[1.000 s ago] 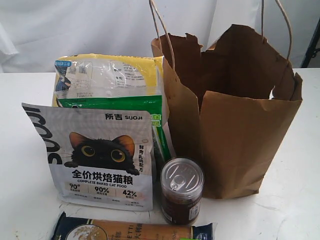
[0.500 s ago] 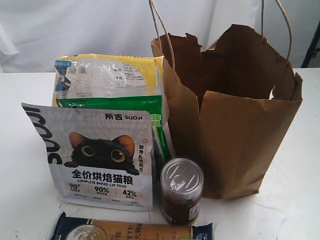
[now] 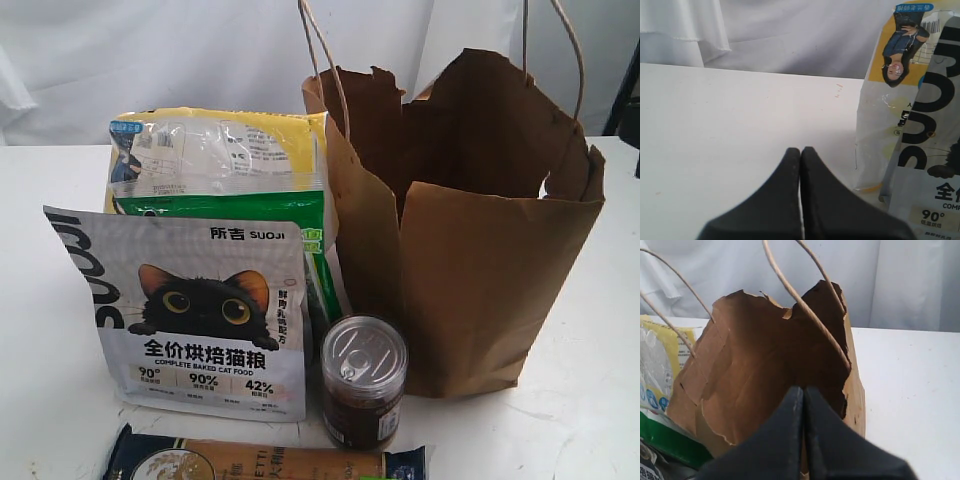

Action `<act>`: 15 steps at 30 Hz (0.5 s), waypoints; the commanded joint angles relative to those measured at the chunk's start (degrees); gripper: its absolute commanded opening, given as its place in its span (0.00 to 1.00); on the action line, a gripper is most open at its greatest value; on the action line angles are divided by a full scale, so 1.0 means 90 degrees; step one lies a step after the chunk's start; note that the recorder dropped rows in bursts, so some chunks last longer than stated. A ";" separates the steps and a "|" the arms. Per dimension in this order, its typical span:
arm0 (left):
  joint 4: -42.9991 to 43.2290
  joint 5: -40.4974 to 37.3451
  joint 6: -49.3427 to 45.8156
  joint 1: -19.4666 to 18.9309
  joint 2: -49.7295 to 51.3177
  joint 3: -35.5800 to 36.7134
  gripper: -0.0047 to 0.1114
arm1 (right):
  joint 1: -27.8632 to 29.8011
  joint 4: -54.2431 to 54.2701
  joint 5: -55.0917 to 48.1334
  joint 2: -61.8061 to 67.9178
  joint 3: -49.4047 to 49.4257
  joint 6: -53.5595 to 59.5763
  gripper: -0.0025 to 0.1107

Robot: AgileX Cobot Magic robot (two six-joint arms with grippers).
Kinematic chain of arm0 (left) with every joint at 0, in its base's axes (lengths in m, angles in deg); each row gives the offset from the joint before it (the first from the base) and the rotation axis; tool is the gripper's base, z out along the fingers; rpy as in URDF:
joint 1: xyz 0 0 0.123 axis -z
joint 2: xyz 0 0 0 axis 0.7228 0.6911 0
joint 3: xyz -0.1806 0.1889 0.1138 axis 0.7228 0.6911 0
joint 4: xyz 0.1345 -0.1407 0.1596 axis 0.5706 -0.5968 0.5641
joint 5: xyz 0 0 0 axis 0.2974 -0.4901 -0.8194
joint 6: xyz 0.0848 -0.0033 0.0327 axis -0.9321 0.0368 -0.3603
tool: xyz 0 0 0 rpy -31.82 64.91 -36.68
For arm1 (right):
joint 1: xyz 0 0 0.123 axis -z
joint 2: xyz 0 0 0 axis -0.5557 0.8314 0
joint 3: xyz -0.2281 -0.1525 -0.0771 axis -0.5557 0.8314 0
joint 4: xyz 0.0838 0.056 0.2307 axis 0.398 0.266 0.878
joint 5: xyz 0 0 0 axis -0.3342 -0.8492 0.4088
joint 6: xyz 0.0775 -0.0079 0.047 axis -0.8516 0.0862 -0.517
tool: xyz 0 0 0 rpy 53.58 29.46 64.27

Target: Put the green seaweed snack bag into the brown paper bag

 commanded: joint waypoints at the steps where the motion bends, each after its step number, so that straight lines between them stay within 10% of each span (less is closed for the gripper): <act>1: 0.0015 0.0060 0.0009 0.0034 -0.0028 0.0031 0.04 | -0.0192 0.0083 0.0170 0.0017 -0.0037 0.0359 0.02; 15: 0.0015 0.0060 0.0009 0.0034 -0.0028 0.0031 0.04 | -0.1049 0.1099 0.0385 0.0834 -0.0037 0.1252 0.02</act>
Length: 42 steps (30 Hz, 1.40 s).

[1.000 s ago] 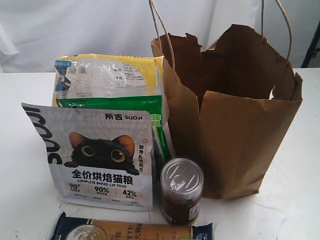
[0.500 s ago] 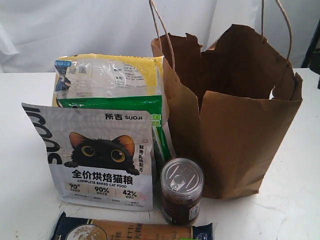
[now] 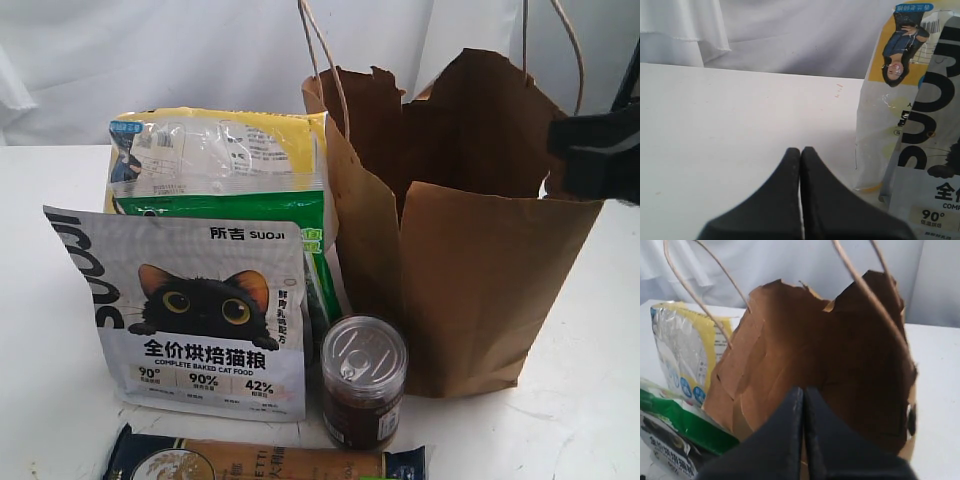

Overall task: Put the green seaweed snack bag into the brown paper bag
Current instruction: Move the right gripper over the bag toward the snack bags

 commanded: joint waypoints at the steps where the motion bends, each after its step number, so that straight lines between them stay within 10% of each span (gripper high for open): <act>1: 0.0015 0.0060 0.0009 0.0034 -0.0028 0.0031 0.04 | -0.0389 0.0522 -0.0023 0.0239 -0.0027 0.0904 0.02; 21: 0.0015 0.0060 0.0009 0.0034 -0.0028 0.0031 0.04 | -0.0673 0.2595 -0.2807 0.1675 -0.2015 0.3519 0.03; 35: 0.0015 0.0060 0.0009 0.0034 -0.0028 0.0031 0.04 | -0.0673 0.2919 -0.3586 0.2225 -0.2341 0.5800 0.49; 42: 0.0015 0.0060 0.0009 0.0034 -0.0028 0.0031 0.04 | -0.0673 0.3114 -0.3511 0.2718 -0.2341 0.6343 0.54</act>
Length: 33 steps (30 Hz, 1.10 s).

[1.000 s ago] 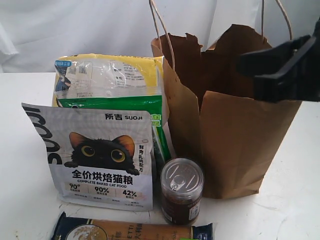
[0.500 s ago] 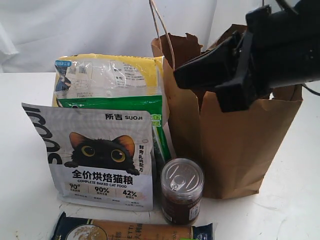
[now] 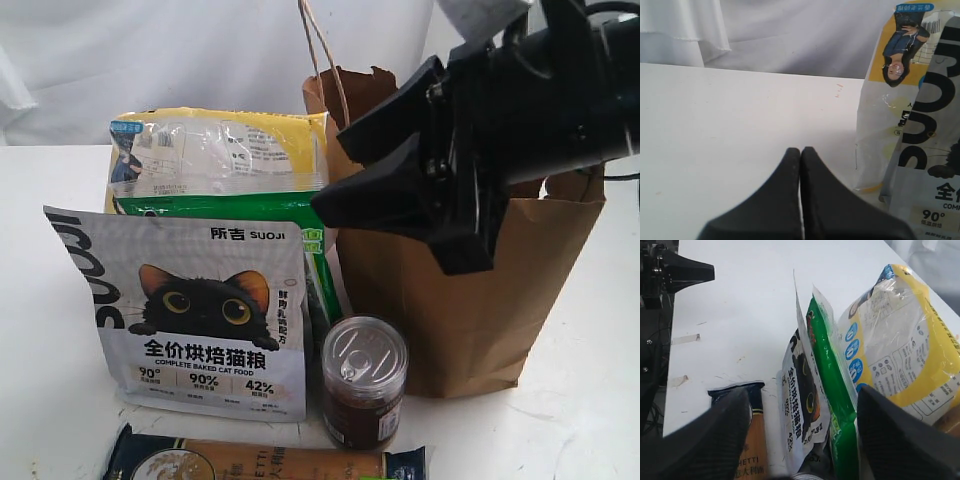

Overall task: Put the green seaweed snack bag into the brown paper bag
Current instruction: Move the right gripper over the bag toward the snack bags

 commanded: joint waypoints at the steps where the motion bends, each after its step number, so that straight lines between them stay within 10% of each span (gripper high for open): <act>1: 0.0015 0.0060 0.0009 0.0034 -0.0028 0.0031 0.04 | -0.0007 0.0284 0.0115 0.0354 -0.0028 0.0366 0.54; 33: 0.0015 0.0060 0.0009 0.0034 -0.0028 0.0031 0.04 | -0.0439 0.0340 0.1491 0.1483 -0.0252 0.0563 0.48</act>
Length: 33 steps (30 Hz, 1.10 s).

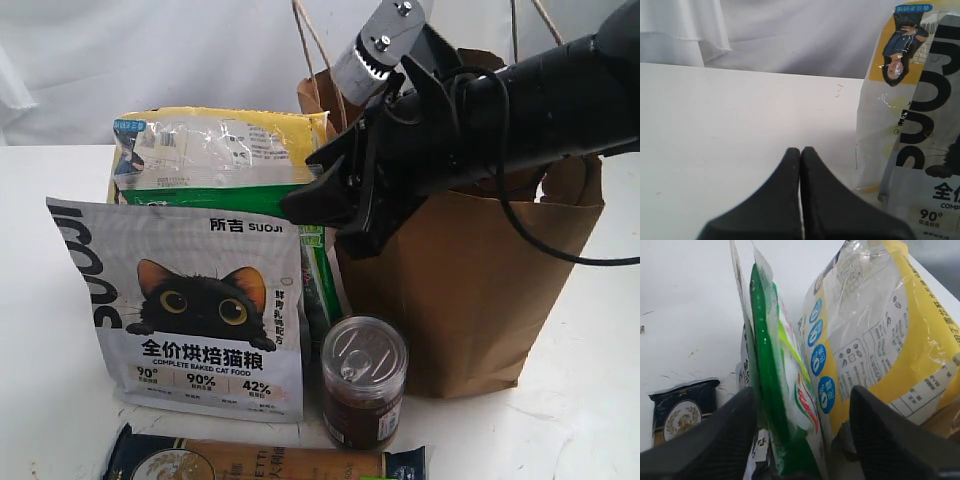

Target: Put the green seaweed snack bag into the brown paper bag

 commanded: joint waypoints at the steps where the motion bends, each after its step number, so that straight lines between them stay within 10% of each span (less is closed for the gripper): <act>1: 0.0015 0.0060 0.0009 0.0034 -0.0028 0.0031 0.04 | -0.0116 0.0047 0.0299 0.0039 -0.0035 0.0090 0.48; 33: 0.0015 0.0060 0.0009 0.0034 -0.0028 0.0031 0.04 | -0.0591 -0.3237 -0.1523 -0.1074 -0.0546 -0.4112 0.44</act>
